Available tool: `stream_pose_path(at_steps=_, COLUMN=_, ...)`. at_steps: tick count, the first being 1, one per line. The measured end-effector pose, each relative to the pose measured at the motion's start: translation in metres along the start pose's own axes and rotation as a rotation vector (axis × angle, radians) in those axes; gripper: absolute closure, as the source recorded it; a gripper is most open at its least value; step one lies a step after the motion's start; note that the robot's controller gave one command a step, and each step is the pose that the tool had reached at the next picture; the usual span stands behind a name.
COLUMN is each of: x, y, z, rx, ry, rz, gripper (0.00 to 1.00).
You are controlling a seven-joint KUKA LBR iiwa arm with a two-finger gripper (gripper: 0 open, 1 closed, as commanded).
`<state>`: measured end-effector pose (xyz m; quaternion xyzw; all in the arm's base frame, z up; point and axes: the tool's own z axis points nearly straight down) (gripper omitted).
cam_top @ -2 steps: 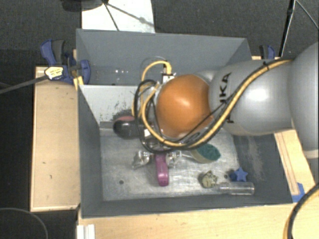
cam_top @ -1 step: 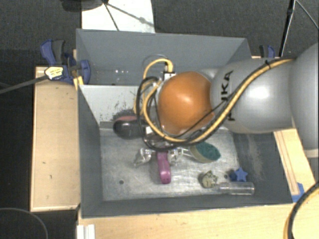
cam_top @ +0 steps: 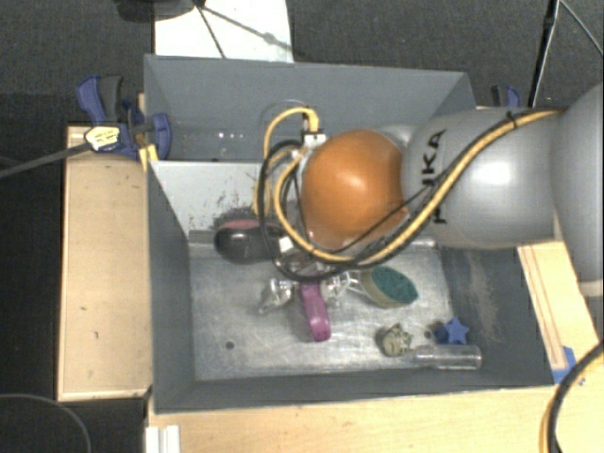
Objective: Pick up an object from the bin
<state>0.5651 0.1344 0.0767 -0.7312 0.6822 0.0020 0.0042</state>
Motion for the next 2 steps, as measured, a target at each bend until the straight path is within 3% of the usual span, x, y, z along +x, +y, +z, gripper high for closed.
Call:
stream_pose_path(at_steps=1, x=0.008, y=-0.003, z=-0.001, rx=0.003, ry=0.013, rz=0.010, gripper=1.00)
stream_pose_path(at_steps=2, x=0.013, y=0.005, z=-0.165, rx=0.006, ry=0.006, rz=0.064, gripper=1.00)
